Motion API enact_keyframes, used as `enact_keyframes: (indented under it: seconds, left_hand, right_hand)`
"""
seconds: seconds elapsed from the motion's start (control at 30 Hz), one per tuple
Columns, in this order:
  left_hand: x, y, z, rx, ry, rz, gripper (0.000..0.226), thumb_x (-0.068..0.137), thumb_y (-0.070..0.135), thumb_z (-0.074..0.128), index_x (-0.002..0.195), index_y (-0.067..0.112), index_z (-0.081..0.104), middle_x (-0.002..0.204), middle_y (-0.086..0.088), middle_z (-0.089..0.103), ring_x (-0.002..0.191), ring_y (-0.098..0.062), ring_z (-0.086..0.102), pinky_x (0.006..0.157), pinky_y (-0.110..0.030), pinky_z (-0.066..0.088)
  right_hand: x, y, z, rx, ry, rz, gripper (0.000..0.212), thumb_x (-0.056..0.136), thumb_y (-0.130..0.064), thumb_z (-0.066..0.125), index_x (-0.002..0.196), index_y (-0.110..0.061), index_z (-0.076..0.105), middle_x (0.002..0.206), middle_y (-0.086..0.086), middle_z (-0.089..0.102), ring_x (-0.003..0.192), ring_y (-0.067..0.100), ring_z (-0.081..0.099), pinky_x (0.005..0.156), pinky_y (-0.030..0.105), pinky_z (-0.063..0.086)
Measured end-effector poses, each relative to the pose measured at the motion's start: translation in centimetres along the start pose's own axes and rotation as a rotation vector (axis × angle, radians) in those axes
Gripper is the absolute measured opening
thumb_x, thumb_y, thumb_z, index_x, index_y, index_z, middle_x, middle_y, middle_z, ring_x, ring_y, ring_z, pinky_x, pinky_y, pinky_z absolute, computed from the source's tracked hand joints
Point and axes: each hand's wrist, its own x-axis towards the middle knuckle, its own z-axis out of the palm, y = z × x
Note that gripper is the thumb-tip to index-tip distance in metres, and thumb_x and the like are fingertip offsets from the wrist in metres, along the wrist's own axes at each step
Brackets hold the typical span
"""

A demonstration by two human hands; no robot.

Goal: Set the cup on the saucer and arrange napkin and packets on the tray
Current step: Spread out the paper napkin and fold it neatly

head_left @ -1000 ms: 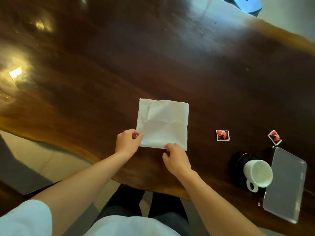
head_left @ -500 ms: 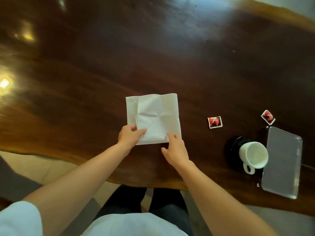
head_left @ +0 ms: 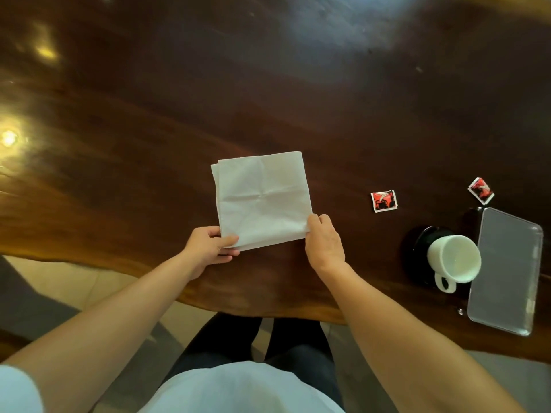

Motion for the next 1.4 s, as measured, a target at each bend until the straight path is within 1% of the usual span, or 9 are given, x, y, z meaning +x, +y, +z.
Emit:
enact_keyframes:
  seconds: [0.13,0.23,0.37,0.6,0.73,0.93,1.1,1.2,1.4]
  left_hand:
    - [-0.6,-0.4,0.6,-0.146,-0.058,-0.053,0.025,0.087,0.015,0.076,0.11,0.008,0.07,0.105,-0.009,0.077,0.086,-0.023,0.078,0.069,-0.032,0.061]
    - [-0.6,-0.4,1.0,-0.202,-0.072,-0.054,0.023,0.088,0.014,0.075,0.11,0.007,0.07,0.108,-0.011,0.076,0.09,-0.024,0.077,0.074,-0.034,0.06]
    - [-0.1,-0.5,0.8,-0.065,-0.044,-0.05,0.027,0.09,0.012,0.073,0.115,0.004,0.067,0.11,-0.012,0.075,0.089,-0.024,0.077,0.076,-0.035,0.062]
    - [0.5,-0.9,1.1,0.152,0.046,0.002,0.039,0.084,0.016,0.081,0.117,0.001,0.067,0.107,-0.014,0.074,0.078,-0.022,0.078,0.07,-0.034,0.063]
    - [0.6,-1.0,1.4,0.199,0.125,0.023,0.042,0.079,0.02,0.086,0.113,0.003,0.066,0.102,-0.014,0.075,0.071,-0.021,0.078,0.065,-0.033,0.063]
    - [0.7,-1.1,1.4,0.193,0.134,0.041,0.033,0.08,0.017,0.084,0.105,0.004,0.067,0.098,-0.012,0.075,0.071,-0.021,0.078,0.061,-0.03,0.063]
    - [0.1,-1.8,1.0,0.142,0.127,0.083,0.015,0.091,0.009,0.073,0.102,0.006,0.064,0.095,-0.015,0.076,0.074,-0.023,0.078,0.067,-0.034,0.064]
    - [-0.1,-1.9,1.4,0.173,0.159,0.111,0.006,0.094,0.01,0.068,0.098,0.01,0.064,0.093,-0.01,0.075,0.072,-0.02,0.078,0.061,-0.029,0.062]
    - [-0.2,-1.9,1.5,0.409,0.216,0.196,0.007,0.094,0.013,0.068,0.091,0.013,0.061,0.08,-0.01,0.075,0.06,-0.015,0.075,0.06,-0.031,0.063]
  right_hand:
    - [0.0,0.4,-0.3,-0.037,-0.001,-0.057,0.008,0.099,-0.012,0.05,0.106,-0.01,0.054,0.098,0.007,0.051,0.076,0.023,0.054,0.065,0.039,0.053]
    - [0.4,0.6,-0.6,-0.111,-0.007,-0.115,0.004,0.098,-0.013,0.051,0.099,-0.01,0.055,0.09,0.005,0.053,0.072,0.023,0.053,0.059,0.035,0.046]
    - [0.8,0.8,-0.9,-0.172,-0.023,-0.166,0.007,0.096,-0.005,0.052,0.091,-0.01,0.053,0.082,0.004,0.048,0.065,0.022,0.05,0.056,0.033,0.037]
    - [0.7,2.1,-1.3,-0.148,-0.029,-0.167,0.01,0.093,-0.005,0.058,0.101,-0.011,0.055,0.084,0.001,0.044,0.061,0.014,0.042,0.052,0.025,0.031]
    - [0.8,2.5,-1.1,-0.076,-0.029,-0.094,0.02,0.092,-0.005,0.054,0.081,-0.015,0.041,0.074,-0.001,0.037,0.057,0.014,0.035,0.047,0.026,0.021]
    - [0.9,2.5,-1.4,-0.052,-0.033,-0.11,0.038,0.091,-0.001,0.051,0.064,-0.017,0.031,0.076,0.003,0.04,0.062,0.02,0.038,0.051,0.03,0.03]
    - [0.9,3.1,-1.9,-0.117,-0.079,-0.215,0.025,0.096,-0.004,0.053,0.075,-0.013,0.043,0.084,0.004,0.045,0.068,0.019,0.045,0.057,0.027,0.032]
    - [0.9,3.5,-1.9,-0.128,-0.077,-0.251,0.023,0.096,-0.005,0.054,0.078,-0.014,0.045,0.084,0.002,0.045,0.068,0.018,0.045,0.054,0.022,0.028]
    - [0.9,3.7,-1.5,-0.151,-0.083,-0.275,0.012,0.097,-0.003,0.055,0.089,-0.004,0.063,0.092,0.007,0.055,0.077,0.022,0.055,0.067,0.033,0.052]
